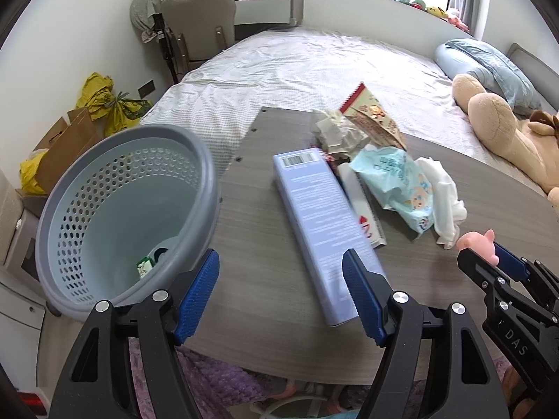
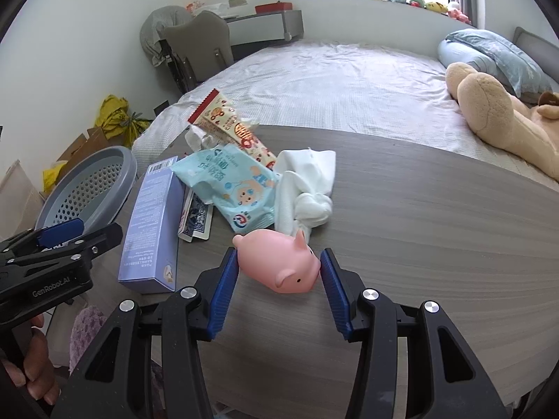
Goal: Collect trash
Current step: 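Grasp the pink toy pig with the right gripper while the left grasps the blue-white box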
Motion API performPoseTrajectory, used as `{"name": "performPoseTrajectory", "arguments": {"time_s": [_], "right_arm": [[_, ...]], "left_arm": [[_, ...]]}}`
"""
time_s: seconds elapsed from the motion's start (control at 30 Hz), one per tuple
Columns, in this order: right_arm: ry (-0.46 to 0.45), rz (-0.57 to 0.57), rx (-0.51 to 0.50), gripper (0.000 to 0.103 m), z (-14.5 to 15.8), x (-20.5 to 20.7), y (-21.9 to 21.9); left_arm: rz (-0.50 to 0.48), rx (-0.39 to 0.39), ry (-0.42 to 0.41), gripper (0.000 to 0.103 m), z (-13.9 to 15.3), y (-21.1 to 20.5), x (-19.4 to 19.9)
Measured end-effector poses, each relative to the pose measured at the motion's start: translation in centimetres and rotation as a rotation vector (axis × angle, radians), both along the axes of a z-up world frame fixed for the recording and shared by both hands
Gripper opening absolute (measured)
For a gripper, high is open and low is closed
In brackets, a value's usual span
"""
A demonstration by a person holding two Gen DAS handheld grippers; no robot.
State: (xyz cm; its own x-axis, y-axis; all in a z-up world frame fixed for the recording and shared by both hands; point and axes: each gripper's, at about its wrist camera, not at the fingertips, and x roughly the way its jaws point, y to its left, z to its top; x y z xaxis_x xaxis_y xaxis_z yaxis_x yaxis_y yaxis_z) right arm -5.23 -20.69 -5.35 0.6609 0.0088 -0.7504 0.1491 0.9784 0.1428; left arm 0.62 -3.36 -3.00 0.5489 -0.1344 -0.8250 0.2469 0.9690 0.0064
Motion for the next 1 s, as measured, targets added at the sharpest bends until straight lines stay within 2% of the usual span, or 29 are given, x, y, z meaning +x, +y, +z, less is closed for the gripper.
{"name": "performPoseTrajectory", "arguments": {"time_s": [0.4,0.73,1.0], "right_arm": [[-0.010,-0.036,0.031,0.047,0.1,-0.8,-1.9],[-0.009,-0.031,0.045,0.047,-0.1,-0.7,-1.7],[-0.003,-0.029,0.048,0.047,-0.3,-0.5,-1.6]], "left_arm": [[-0.046,0.006,0.063,0.074,-1.8,-3.1,1.0],[-0.007,0.016,0.074,0.074,-2.3,-1.4,1.5],[0.022,0.016,0.064,0.074,-3.0,-1.2,3.4]]}}
